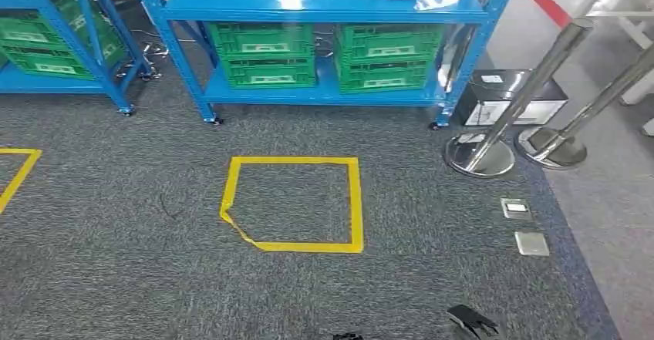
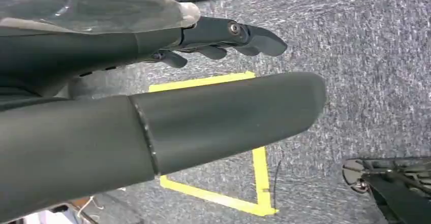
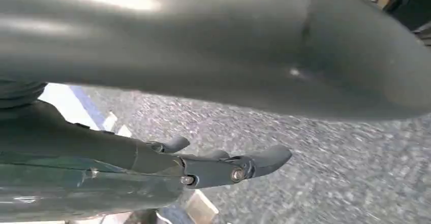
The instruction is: Take the parts from the cabinet and place them on the table.
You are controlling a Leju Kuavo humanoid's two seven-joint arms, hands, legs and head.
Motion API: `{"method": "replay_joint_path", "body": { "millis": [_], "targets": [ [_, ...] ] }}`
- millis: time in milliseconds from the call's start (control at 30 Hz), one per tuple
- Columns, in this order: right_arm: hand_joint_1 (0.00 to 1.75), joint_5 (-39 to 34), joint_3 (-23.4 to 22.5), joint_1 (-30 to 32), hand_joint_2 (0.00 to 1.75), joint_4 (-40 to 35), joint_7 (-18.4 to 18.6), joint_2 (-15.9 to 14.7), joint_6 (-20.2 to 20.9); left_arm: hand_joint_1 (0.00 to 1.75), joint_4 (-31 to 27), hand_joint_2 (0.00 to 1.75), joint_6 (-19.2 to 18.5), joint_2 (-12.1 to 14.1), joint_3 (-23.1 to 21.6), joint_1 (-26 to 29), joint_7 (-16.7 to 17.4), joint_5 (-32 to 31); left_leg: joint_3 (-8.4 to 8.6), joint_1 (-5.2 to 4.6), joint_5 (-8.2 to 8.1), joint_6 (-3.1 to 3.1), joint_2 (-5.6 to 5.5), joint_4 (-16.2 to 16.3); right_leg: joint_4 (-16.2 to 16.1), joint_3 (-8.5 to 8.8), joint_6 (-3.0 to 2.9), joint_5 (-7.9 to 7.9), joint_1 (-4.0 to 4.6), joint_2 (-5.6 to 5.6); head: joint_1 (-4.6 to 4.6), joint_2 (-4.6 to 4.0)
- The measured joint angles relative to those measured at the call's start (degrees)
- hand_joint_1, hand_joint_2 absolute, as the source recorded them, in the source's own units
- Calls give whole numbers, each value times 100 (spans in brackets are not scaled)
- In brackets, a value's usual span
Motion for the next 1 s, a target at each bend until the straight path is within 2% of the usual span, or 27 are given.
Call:
{"method": "replay_joint_path", "body": {
  "millis": [67,100,133,233,267,300,333,367,400,433,467,500,567,600,633,667,700,733,767,800,833,900,933,967,1000],
  "targets": [
    [0,0,11,1,0,0,-11,-2,0,0,0,0,0,-7,0,7,0,2,165,24,-115,-62,-4,2,-1101,438,-1,687,-19,-11,28,0],
    [0,2,15,9,0,7,-15,-2,0,0,0,0,0,-2,2,12,2,4,194,5,-159,-103,-10,3,-1259,527,6,607,-11,-9,44,0],
    [0,2,18,3,0,9,-18,-2,2,0,0,0,0,-2,2,-6,2,7,178,-12,-197,-143,-28,47,-1383,567,-46,561,20,-2,42,0],
    [0,4,22,-5,0,9,-35,-2,7,0,0,0,2,-4,4,-12,2,17,246,4,-225,-213,-18,-30,-1351,571,-164,494,49,8,-39,0],
    [0,7,22,2,0,2,-33,-2,7,0,0,0,2,-4,4,-29,2,17,274,12,-286,-252,-16,-29,-1402,679,-203,480,4,10,-26,0],
    [0,7,24,13,0,2,-37,-2,7,0,0,0,2,-18,4,-29,0,20,210,20,-344,-283,-4,190,-1428,748,-242,453,7,6,-54,0],
    [0,7,26,3,0,2,-37,-4,7,0,0,0,2,-20,4,-36,0,20,-67,22,-496,-305,-3,654,-1444,791,-282,423,11,-3,-114,0],
    [0,7,26,-10,0,2,-37,-2,7,0,0,0,4,-17,4,-40,0,20,-417,26,-657,-319,-3,1203,-1446,822,-304,387,18,-3,-144,0],
    [0,7,26,-13,0,2,-37,-2,7,0,0,0,9,-15,4,-38,0,20,-797,25,-776,-330,-3,1745,-1446,863,-316,335,25,0,-142,0],
    [0,7,31,-13,0,2,-37,-2,7,0,0,0,9,-15,4,-27,0,20,-1082,24,-792,-330,-3,2082,-1446,916,-321,304,31,6,-157,0],
    [0,7,37,-10,0,2,-37,-2,7,0,0,0,11,-17,4,-11,2,20,-1243,23,-643,-315,-4,2128,-1446,995,-321,248,34,21,-166,0],
    [0,7,44,2,0,2,-35,-2,11,0,0,0,18,-18,4,5,2,20,-1247,19,-330,-286,-4,1880,-1446,1084,-315,188,36,43,-173,0],
    [0,7,48,1,0,2,-37,-2,9,0,0,0,37,-13,4,20,-7,20,-995,-13,496,-184,-5,814,-1448,1258,-301,58,47,70,-197,0],
    [0,5,50,5,0,2,-37,-2,9,0,0,0,42,-7,4,23,-7,20,-913,-51,665,-120,-8,435,-1465,1231,-287,-4,43,72,-212,0],
    [0,4,57,-5,0,4,-37,0,11,0,0,0,44,15,4,21,-7,20,-831,-75,557,-93,-9,444,-1464,1240,-236,-58,95,72,-214,-2],
    [0,4,57,-12,0,2,-35,0,9,0,0,0,46,7,4,1,-7,17,-793,-77,484,-95,-7,329,-1483,1240,-208,-76,48,79,-214,0],
    [0,0,57,-23,0,0,-26,0,11,0,0,0,50,4,4,-12,-9,17,-792,-92,468,-89,-18,333,-1528,1269,-185,-89,44,76,-203,0],
    [0,0,57,-25,0,0,-22,0,11,0,0,0,50,7,4,-17,-11,15,-778,-99,442,-53,-20,323,-1591,1305,-153,-93,34,70,-223,0],
    [0,-2,59,-34,0,0,-15,0,18,0,0,0,50,4,4,-24,-11,15,-698,-52,440,-46,-15,220,-1651,1379,-113,-115,77,72,-205,0],
    [0,-9,59,-28,0,-2,2,-2,17,0,0,0,50,-18,4,-10,-11,15,-594,-26,441,-40,-10,118,-1565,1412,-98,-192,52,38,-185,0],
    [0,-13,61,-31,0,-2,2,-2,24,0,0,0,50,-17,4,2,-13,13,-529,-15,422,-7,12,67,-1247,1262,-84,-354,55,21,-155,0],
    [0,-13,63,-28,0,-2,11,-11,24,0,0,0,50,-20,4,-5,-13,13,-463,-13,365,27,38,54,-241,678,-46,-736,49,18,-100,0],
    [0,-13,63,-26,0,0,15,-11,20,0,0,0,50,-22,4,-13,-13,13,-423,-13,328,31,51,55,156,416,-27,-822,39,17,-72,0],
    [0,-13,63,-24,0,0,15,-11,20,0,0,0,50,-28,4,-12,-13,13,-369,-11,285,27,56,55,319,250,-11,-756,23,15,-48,0],
    [0,-13,66,-8,0,2,20,-11,24,0,0,0,50,-33,4,-9,-13,13,-306,-5,244,16,67,56,188,235,-2,-545,9,10,-33,0]
  ]
}}
